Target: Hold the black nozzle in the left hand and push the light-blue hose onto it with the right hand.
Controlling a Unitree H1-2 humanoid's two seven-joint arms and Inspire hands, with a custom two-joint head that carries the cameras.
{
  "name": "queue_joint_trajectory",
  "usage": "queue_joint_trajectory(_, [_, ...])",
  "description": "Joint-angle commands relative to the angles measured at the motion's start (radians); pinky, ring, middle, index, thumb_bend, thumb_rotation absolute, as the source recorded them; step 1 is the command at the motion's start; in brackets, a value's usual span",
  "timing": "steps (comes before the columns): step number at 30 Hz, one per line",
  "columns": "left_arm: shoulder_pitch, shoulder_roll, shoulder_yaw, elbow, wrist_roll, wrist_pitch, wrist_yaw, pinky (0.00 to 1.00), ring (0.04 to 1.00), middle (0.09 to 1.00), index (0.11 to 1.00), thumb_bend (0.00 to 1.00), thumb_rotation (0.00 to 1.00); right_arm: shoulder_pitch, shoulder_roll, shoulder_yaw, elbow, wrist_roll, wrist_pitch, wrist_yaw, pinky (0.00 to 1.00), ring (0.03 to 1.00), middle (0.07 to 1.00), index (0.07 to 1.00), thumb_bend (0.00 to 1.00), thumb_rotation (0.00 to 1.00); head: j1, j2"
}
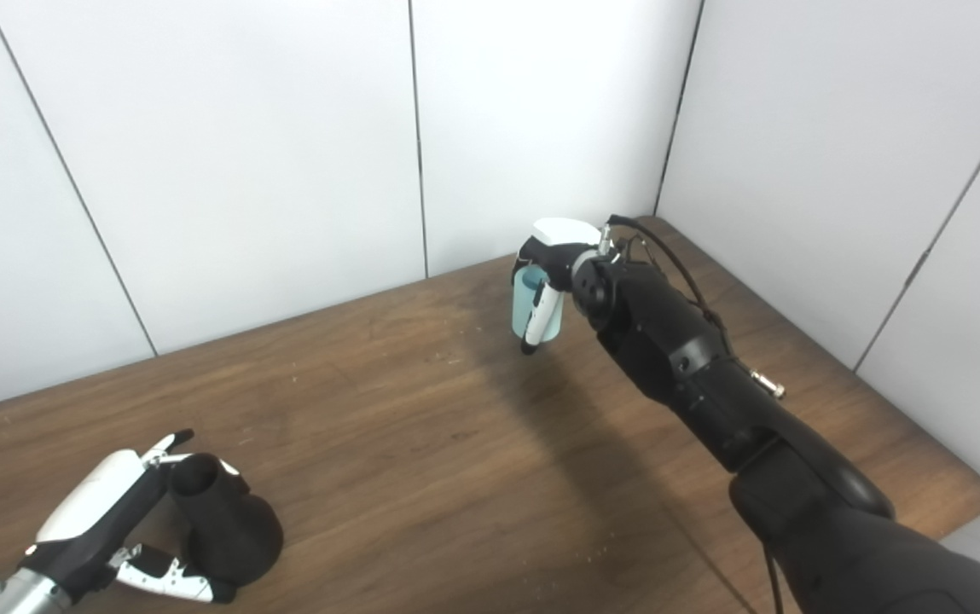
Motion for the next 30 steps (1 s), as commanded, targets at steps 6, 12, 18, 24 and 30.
queue_joint_trajectory(6, [0.041, 0.057, -0.015, 0.04, 0.04, 0.028, -0.068, 1.0, 0.587, 0.48, 0.485, 0.53, 0.0, -0.027, -0.038, -0.032, -0.02, 0.011, -0.008, -0.049, 0.47, 0.497, 0.517, 0.627, 0.61, 0.0, 0.0, 0.004])
queue_joint_trajectory(12, [0.044, 0.057, -0.015, 0.036, 0.039, 0.029, -0.069, 1.0, 0.587, 0.477, 0.487, 0.53, 0.0, -0.018, -0.031, -0.044, -0.015, 0.026, -0.019, -0.091, 0.37, 0.394, 0.462, 0.516, 0.52, 0.0, 0.002, 0.007])
queue_joint_trajectory(18, [0.045, 0.058, -0.015, 0.034, 0.038, 0.031, -0.071, 1.0, 0.588, 0.475, 0.488, 0.53, 0.0, -0.009, -0.04, -0.041, -0.016, 0.021, -0.022, -0.118, 0.43, 0.478, 0.506, 0.438, 0.52, 0.0, 0.008, 0.011])
queue_joint_trajectory(24, [0.04, 0.056, -0.016, 0.027, 0.038, 0.039, -0.077, 1.0, 0.587, 0.475, 0.488, 0.53, 0.0, 0.002, -0.041, -0.05, -0.035, 0.024, -0.036, -0.157, 0.4, 0.459, 0.501, 0.453, 0.52, 0.0, 0.017, 0.012])
queue_joint_trajectory(30, [0.032, 0.035, -0.022, 0.015, 0.043, 0.064, -0.086, 1.0, 0.588, 0.475, 0.488, 0.53, 0.0, 0.003, -0.014, -0.058, -0.165, 0.036, -0.049, -0.164, 0.38, 0.442, 0.5, 0.466, 0.52, 0.0, 0.091, 0.029])
